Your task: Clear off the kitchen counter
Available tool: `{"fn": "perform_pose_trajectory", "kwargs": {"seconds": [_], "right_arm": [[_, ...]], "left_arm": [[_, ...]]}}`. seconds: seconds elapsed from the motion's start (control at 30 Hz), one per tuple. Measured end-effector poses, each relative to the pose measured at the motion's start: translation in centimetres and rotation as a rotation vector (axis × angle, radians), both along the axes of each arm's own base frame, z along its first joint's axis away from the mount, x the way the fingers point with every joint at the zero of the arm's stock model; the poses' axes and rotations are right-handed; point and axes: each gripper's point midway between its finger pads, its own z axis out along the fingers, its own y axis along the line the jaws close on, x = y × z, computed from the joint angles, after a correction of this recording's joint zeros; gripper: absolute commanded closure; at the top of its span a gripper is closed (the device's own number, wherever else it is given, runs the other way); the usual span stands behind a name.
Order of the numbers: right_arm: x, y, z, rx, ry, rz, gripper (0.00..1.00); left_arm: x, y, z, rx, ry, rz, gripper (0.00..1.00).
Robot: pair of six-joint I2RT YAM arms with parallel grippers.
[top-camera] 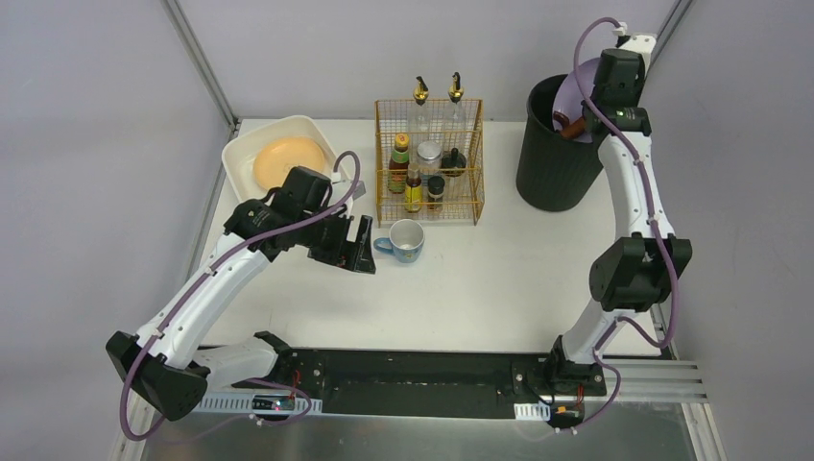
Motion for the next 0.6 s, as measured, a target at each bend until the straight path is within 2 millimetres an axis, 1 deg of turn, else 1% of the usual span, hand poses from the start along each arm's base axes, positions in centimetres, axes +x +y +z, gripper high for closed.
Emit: {"fn": "perform_pose_trajectory", "kwargs": {"seconds": [0.17,0.23,0.4,0.5,0.6], "right_arm": [[0.5,0.5,1.7,-0.175,-0.026,0.011,1.0],[0.6,1.0,2.4,-0.24,-0.036,0.019,1.0],[0.8,3.9,5.0,-0.398,-0.09,0.067,1.0],[0.8,5.6,7.2,-0.486,-0.141,0.097,1.0],[0.6,6.9,8.9,-0.559,-0.178,0.115,1.0]], "left_arm": [[0.0,0.2,0.0,0.005,-0.009,0.006,0.17],[0.0,0.2,0.0,0.006,-0.01,0.007,0.17],[-0.1,0.2,-0.1,0.009,-0.011,0.002,0.17],[-0.1,0.2,0.0,0.009,-0.013,0.002,0.17],[-0.1,0.2,0.0,0.008,-0.014,0.002,0.17]]}}
